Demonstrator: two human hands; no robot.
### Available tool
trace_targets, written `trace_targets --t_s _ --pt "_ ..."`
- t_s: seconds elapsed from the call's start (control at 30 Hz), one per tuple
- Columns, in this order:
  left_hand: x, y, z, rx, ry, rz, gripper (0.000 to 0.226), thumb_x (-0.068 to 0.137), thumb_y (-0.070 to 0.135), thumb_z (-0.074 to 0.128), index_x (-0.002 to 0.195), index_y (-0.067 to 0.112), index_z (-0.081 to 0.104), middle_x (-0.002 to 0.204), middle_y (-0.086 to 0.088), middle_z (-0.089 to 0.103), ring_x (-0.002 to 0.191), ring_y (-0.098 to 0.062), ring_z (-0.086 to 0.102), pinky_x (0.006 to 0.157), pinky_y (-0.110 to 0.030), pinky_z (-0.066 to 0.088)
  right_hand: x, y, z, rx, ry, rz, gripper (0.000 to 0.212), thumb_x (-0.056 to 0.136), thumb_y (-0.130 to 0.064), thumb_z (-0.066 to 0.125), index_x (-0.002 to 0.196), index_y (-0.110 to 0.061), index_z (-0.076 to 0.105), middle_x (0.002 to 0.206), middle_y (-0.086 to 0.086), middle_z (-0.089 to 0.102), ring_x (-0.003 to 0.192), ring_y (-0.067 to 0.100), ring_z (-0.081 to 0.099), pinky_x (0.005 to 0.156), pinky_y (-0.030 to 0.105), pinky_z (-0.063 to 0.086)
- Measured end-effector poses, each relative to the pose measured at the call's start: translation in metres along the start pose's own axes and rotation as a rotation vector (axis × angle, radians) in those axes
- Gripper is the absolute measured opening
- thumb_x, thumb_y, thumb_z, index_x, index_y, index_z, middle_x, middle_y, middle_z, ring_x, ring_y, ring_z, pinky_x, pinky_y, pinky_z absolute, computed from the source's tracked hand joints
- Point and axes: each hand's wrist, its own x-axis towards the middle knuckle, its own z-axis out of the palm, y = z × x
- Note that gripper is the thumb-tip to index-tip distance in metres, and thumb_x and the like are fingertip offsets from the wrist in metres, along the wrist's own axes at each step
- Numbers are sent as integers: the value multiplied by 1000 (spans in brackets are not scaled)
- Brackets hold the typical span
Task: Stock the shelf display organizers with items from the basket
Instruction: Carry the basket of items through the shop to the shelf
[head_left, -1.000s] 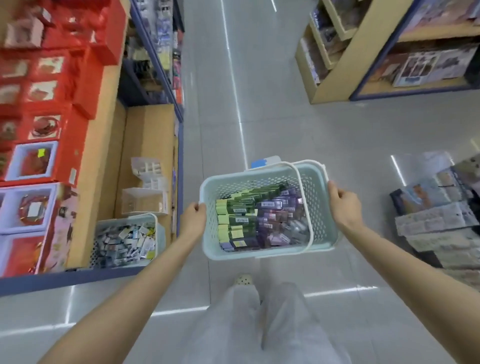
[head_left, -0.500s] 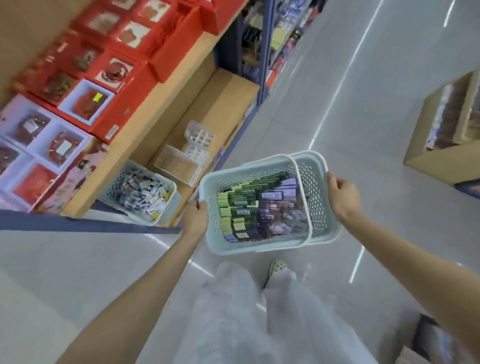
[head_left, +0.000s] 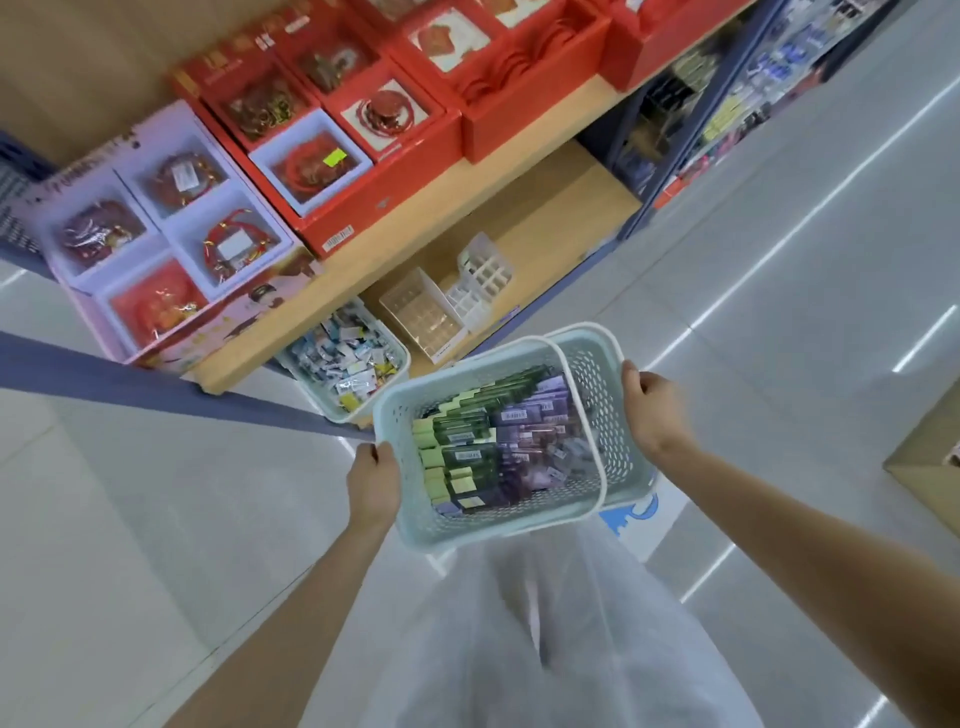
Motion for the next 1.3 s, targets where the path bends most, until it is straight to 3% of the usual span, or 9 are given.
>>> trace_targets --t_s 0.13,0.4,0.57,0.77,1.0,1.07,1.2,1.3 --pt "12 -3 -6 -57 62 -47 23 100 17 31 93 -1 44 88 -14 47 78 -26 43 63 -32 27 16 -20 16 -66 -49 -53 50 100 -36 33 55 -14 30 51 5 35 52 22 33 54 33 26" --pt "32 -5 6 -148 148 -104 23 99 15 29 96 0 45 90 -17 50 73 -26 45 57 -34 32 70 -57 34 -190 -181 -214 50 100 -31 32 53 -15 31 51 4 38 51 19 35 47 28 23" --pt "35 10 40 -177 219 -144 22 100 17 28 98 2 43 97 -16 51 84 -31 49 70 -35 36 121 -63 30 -233 -317 -286 46 101 -30 27 60 -14 38 58 5 44 52 14 40 47 25 28" --pt "47 41 99 -181 275 -222 26 100 18 28 92 -2 43 88 -19 49 80 -31 46 69 -36 33 191 -56 12 -325 -379 -331 44 102 -30 26 61 -17 36 65 7 47 58 18 44 56 29 33" --pt "82 39 177 -226 260 -215 27 100 17 31 87 -2 44 85 -20 51 80 -33 46 69 -36 31 263 -21 19 -398 -368 -393 46 103 -29 25 62 -13 39 62 4 45 55 12 41 47 23 25" --pt "98 29 201 -241 248 -213 27 101 18 30 90 -1 46 87 -19 51 80 -32 47 69 -34 31 282 -2 35 -436 -362 -388 45 103 -30 24 66 -11 43 66 7 47 56 11 42 50 26 27" --pt "144 -8 252 -235 215 -221 29 101 19 28 93 -2 47 88 -20 52 78 -30 47 67 -34 32 319 47 81 -439 -340 -383 45 103 -30 24 74 -5 49 78 16 54 64 24 47 61 30 31" --pt "185 -40 289 -199 186 -251 33 101 19 27 102 -6 49 99 -26 54 83 -32 47 72 -34 32 347 87 126 -447 -341 -361 46 103 -29 23 80 -1 52 88 23 58 68 29 48 64 30 32"
